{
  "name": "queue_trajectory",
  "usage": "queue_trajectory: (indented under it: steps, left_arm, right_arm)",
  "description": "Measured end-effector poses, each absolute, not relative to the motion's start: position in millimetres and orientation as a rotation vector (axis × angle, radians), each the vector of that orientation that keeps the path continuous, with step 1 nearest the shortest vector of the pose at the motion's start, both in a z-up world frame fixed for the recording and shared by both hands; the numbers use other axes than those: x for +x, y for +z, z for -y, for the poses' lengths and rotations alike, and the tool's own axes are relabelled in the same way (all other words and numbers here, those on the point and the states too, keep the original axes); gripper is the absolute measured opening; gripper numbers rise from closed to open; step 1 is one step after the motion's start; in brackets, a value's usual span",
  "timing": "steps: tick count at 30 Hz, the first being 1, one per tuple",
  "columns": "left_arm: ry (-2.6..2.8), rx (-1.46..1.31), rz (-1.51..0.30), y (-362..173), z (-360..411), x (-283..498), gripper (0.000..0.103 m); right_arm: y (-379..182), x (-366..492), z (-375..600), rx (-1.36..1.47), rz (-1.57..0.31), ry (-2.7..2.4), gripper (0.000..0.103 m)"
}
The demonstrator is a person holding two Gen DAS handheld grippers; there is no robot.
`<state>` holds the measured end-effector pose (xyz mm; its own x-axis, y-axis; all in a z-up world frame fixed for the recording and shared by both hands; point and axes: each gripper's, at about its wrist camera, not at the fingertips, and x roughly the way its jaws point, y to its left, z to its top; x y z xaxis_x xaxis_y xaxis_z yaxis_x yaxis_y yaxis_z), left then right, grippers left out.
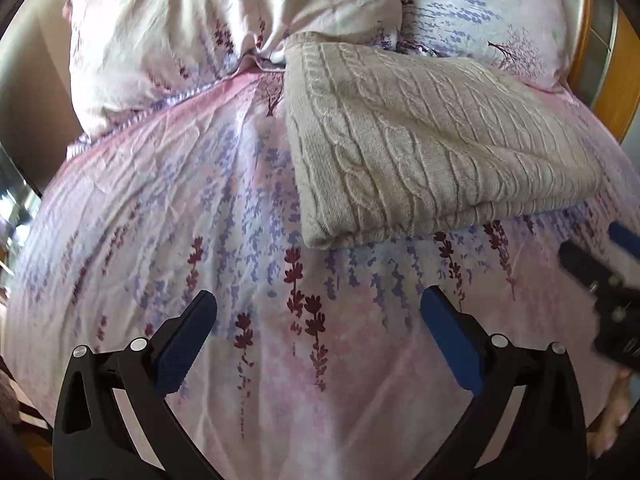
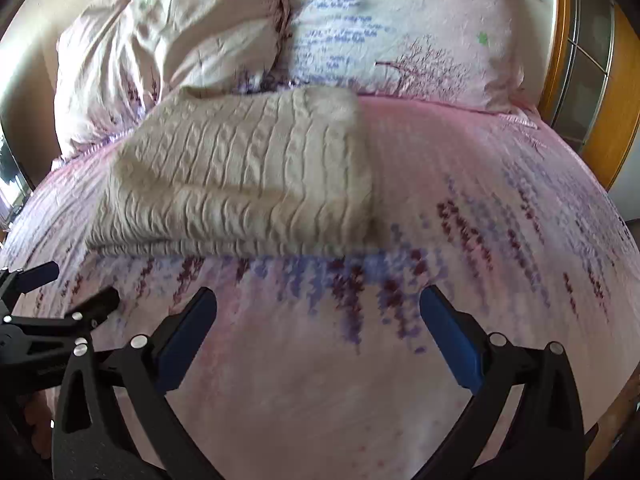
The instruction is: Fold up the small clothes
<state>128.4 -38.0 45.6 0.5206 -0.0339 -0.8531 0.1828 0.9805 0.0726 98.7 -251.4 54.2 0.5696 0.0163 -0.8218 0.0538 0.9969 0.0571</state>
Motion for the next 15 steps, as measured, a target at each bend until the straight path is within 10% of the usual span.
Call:
queue_trajectory:
  steps: [15]
  left_arm:
    - [-0.133, 0.093, -1.025, 43, 35, 126, 0.102]
  right_arm:
    - [44, 104, 236, 0.040, -1.039, -0.023, 0.101]
